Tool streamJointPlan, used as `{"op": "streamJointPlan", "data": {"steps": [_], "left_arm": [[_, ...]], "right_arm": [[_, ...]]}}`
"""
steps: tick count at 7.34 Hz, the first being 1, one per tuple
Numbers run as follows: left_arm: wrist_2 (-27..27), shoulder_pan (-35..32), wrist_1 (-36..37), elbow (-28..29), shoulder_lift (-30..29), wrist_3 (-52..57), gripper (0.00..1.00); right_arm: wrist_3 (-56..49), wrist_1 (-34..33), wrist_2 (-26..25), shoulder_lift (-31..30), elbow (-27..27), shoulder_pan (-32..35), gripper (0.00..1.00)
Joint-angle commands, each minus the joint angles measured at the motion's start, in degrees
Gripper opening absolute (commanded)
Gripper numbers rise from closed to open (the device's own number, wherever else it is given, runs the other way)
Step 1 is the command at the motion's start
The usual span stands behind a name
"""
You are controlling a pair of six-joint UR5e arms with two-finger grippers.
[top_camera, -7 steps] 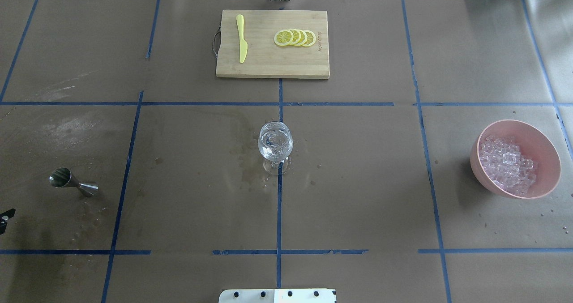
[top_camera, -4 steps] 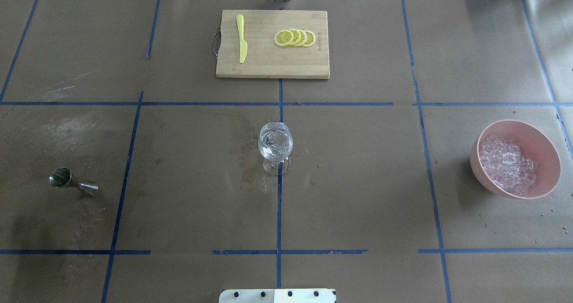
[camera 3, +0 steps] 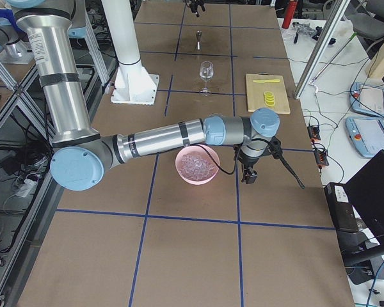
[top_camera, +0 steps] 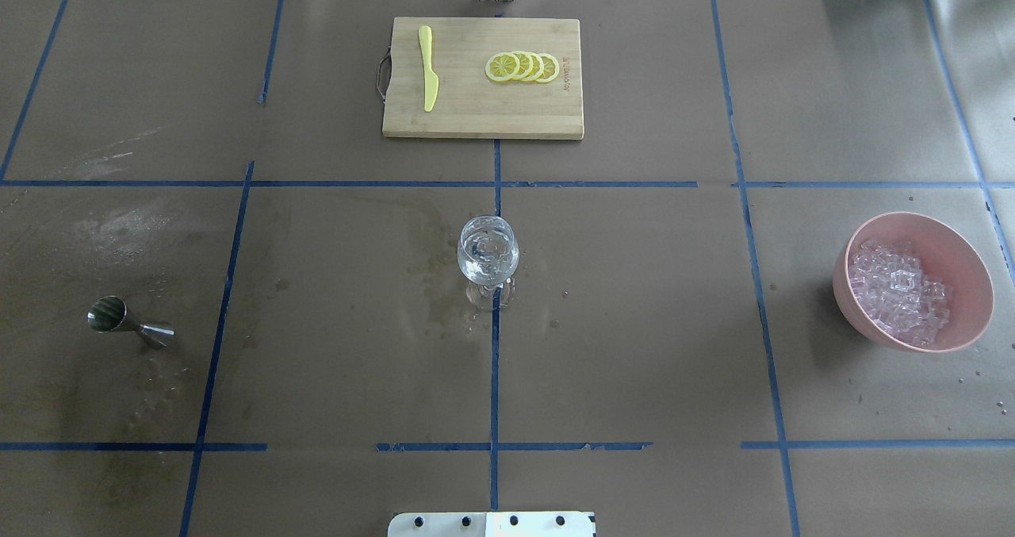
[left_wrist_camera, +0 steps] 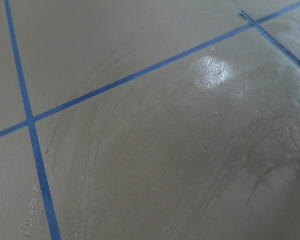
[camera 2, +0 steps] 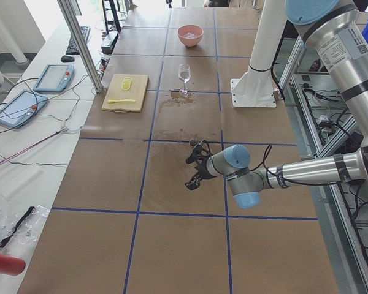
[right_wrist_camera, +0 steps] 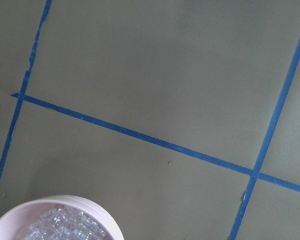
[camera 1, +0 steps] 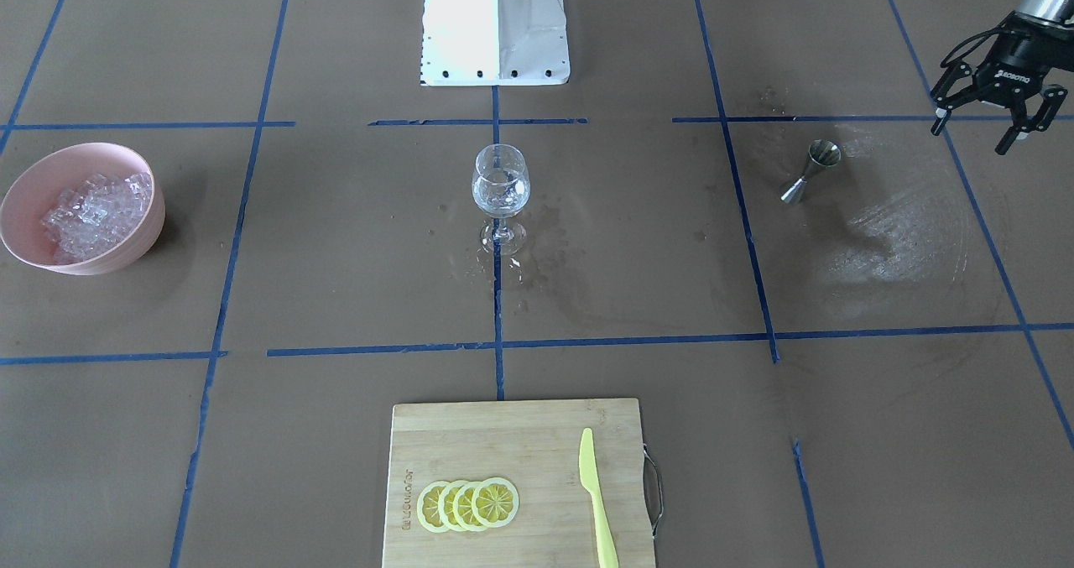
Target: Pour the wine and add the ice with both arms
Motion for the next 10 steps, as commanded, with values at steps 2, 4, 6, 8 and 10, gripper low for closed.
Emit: {"op": "streamJointPlan", "data": {"steps": [2, 4, 6, 8, 10], "left_arm": [[-18.3, -10.7, 14.5, -4.6, -4.3, 0.7, 0.99], [-20.0, -13.3, 28.9, -11.2, -9.3, 0.7, 0.99], [-20.6, -13.2, 34.8, -15.4, -10.1, 0.7, 0.99], [-20.6, -13.2, 36.5, -15.8, -10.4, 1.3, 0.99], [-20.6, -13.2, 36.6, -15.6, -10.4, 2.7, 0.99]], "right_arm": [[0.0, 0.0, -1.4, 0.8, 0.7, 0.0, 1.0], [0.2, 0.0, -4.4, 0.7, 2.3, 0.0, 1.0], [0.6, 0.0, -4.1, 0.7, 2.3, 0.0, 1.0], [0.6, -0.1, -3.7, 0.5, 2.3, 0.0, 1.0], [0.6, -0.1, -2.2, -1.2, 1.9, 0.0, 1.0]]}}
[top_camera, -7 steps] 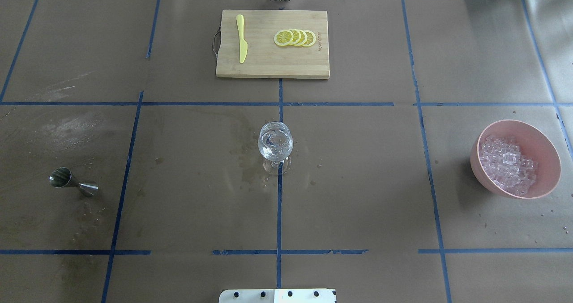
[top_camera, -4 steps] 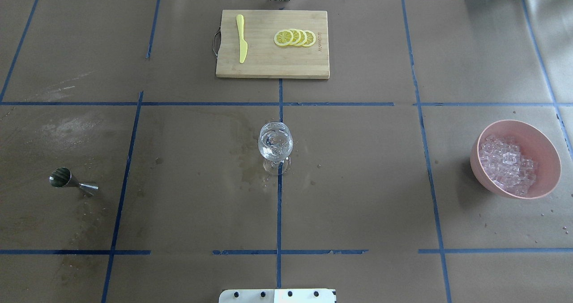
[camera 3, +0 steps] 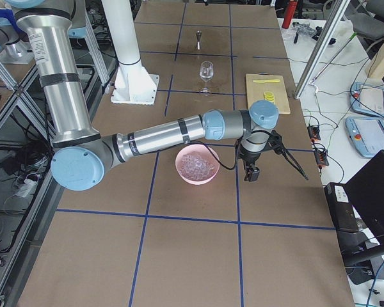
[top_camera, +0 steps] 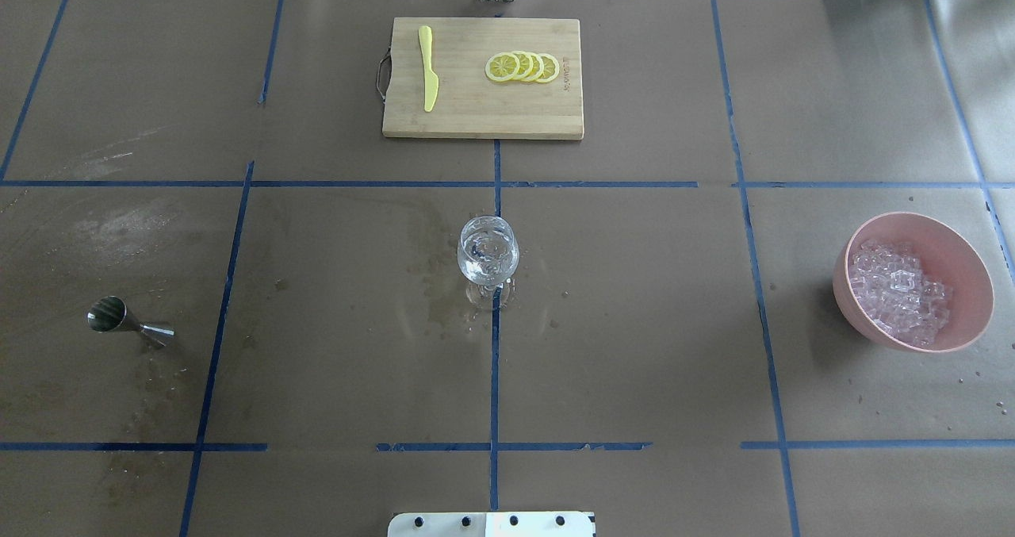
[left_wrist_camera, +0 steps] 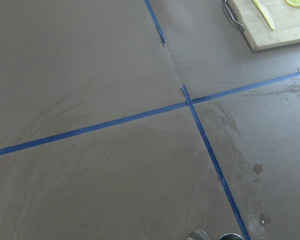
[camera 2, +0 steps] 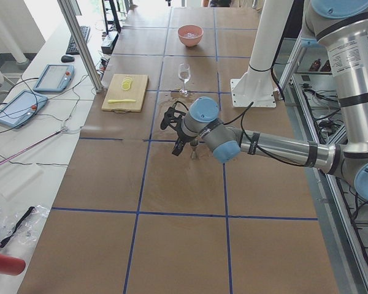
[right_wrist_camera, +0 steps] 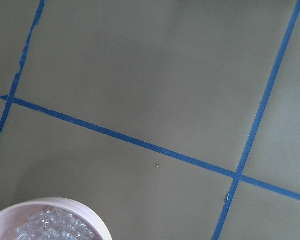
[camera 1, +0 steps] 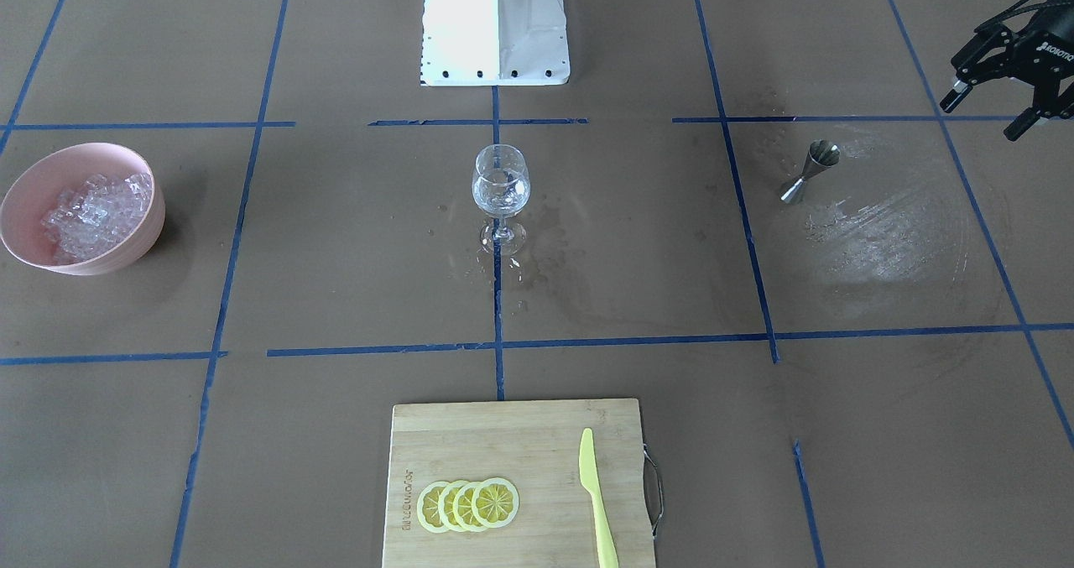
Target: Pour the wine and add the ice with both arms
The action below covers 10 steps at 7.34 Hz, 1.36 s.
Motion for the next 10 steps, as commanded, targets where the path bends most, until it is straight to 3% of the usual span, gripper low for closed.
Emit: {"op": "streamJointPlan", "data": {"steps": [1, 2, 5, 7, 9, 10], "left_arm": [[0.0, 0.1, 0.2, -0.1, -0.1, 0.5, 0.99], [0.1, 0.1, 0.2, -0.1, -0.1, 0.5, 0.99], [0.5, -2.4, -0.5, -0.4, 0.6, 0.6, 0.99], [1.0, -2.5, 0.0, 4.8, -0.1, 5.6, 0.99], [6.7, -3.9, 1.2, 7.9, -1.0, 11.8, 0.99], [7.4, -4.3, 6.5, 7.9, -2.9, 14.2, 0.99]], "right_arm": [[0.1, 0.0, 0.9, -1.1, 1.6, 0.0, 1.0], [1.0, 0.0, 1.2, -2.6, 4.1, -0.3, 1.0], [16.9, 0.1, 1.9, -7.5, 13.4, -7.5, 1.0], [20.4, 2.5, 1.9, -7.8, 14.1, -10.0, 1.0], [20.8, 2.5, 1.7, -8.0, 13.9, -11.9, 1.0], [21.3, 2.5, 1.7, -8.4, 14.0, -13.1, 1.0]]}}
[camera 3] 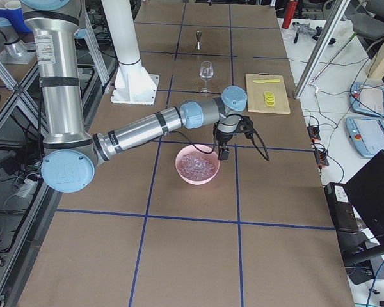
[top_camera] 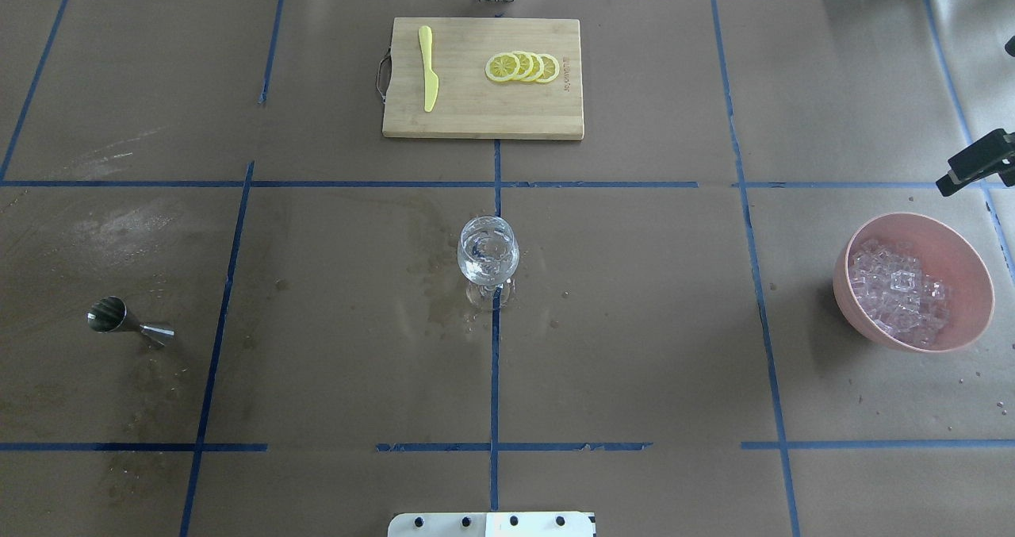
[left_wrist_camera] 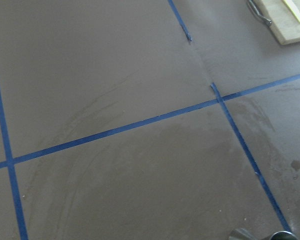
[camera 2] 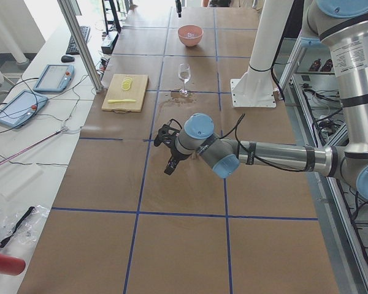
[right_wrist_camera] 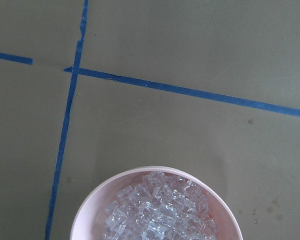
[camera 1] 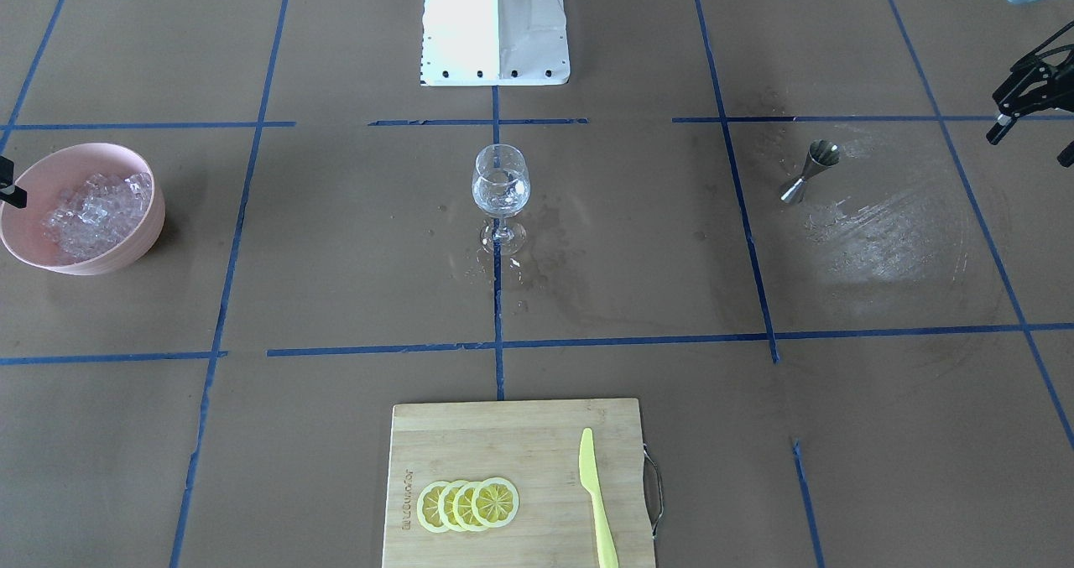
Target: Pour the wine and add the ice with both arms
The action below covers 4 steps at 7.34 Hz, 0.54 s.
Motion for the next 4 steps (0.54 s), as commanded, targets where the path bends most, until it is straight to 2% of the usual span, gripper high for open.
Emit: {"op": "streamJointPlan", "data": {"steps": [1, 2, 3, 4], "left_arm": [[5.0, -2.4, 13.2, 1.2, -5.3, 8.5, 0.99], [6.4, -5.9, 24.0, 3.7, -12.6, 14.9, 1.0], [6.4, -8.1, 31.9, 4.3, -16.8, 19.2, 1.0], [5.2, -8.3, 34.5, 3.9, -16.9, 19.2, 0.99]], "right_arm": [[1.6, 0.1, -0.4, -0.4, -0.2, -2.4, 1.0], [2.0, 0.1, -0.6, -0.5, -0.8, -2.5, 1.0], [4.3, 0.1, -0.4, -1.0, -0.8, -3.1, 1.0], [6.8, 2.2, -0.5, -2.1, -0.8, -4.2, 1.0]]}}
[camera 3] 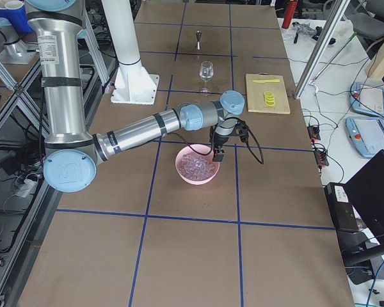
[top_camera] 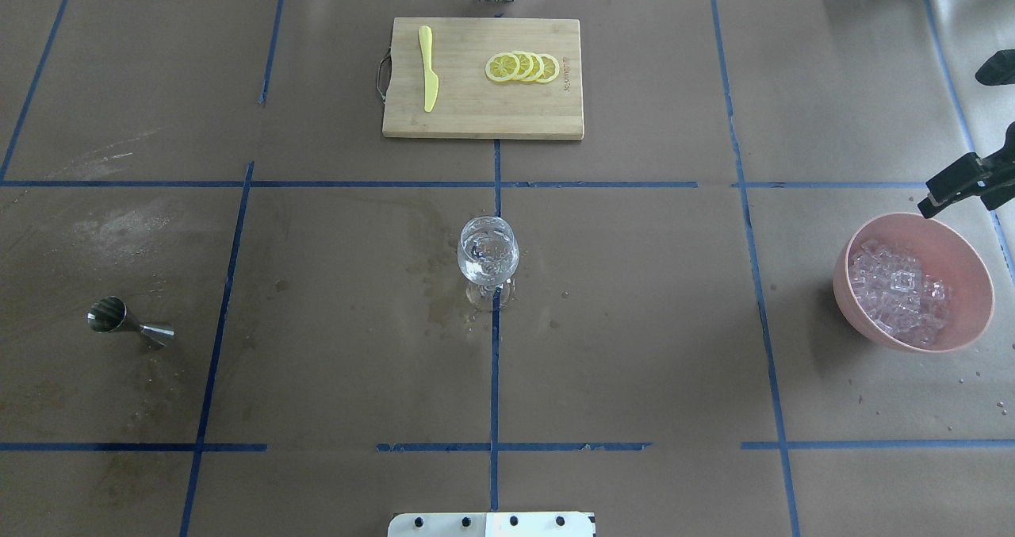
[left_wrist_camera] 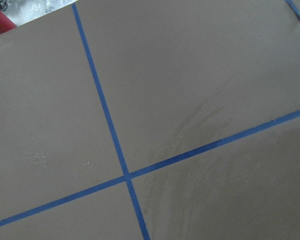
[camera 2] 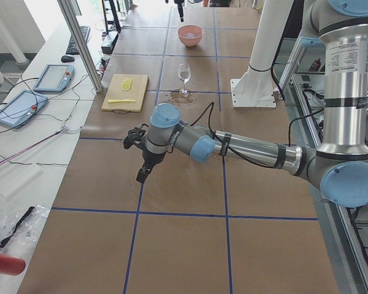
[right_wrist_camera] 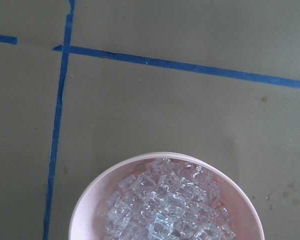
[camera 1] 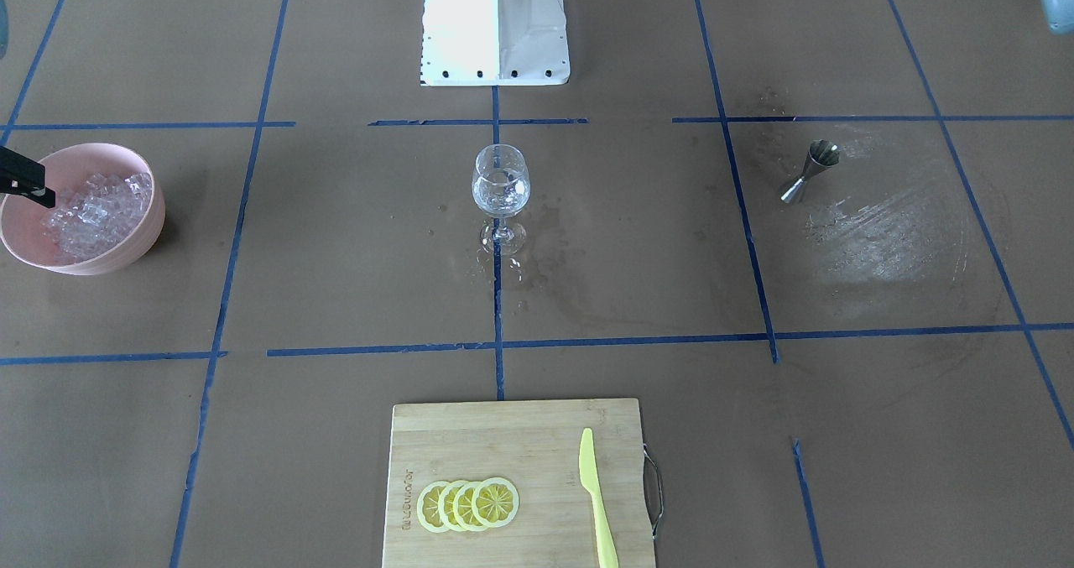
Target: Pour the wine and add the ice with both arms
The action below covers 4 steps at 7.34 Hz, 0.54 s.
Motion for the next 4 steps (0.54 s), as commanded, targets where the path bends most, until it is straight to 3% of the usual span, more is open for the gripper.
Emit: {"op": "streamJointPlan", "data": {"steps": [1, 3, 4], "left_arm": [[-4.0, -1.6, 8.2, 0.1, -2.5, 2.3, 0.99], [-5.3, -1.7, 8.2, 0.1, -2.2, 2.3, 1.0], [-5.2, -1.7, 8.1, -0.1, -2.2, 2.3, 1.0]], "right_arm": [[4.9, 8.6, -1.3, -4.8, -0.2, -2.6, 1.0], [23.4, 21.7, -4.9, -7.9, -0.2, -7.7, 1.0], [28.6, 25.8, -10.2, -8.8, -0.3, -11.4, 0.99]]}}
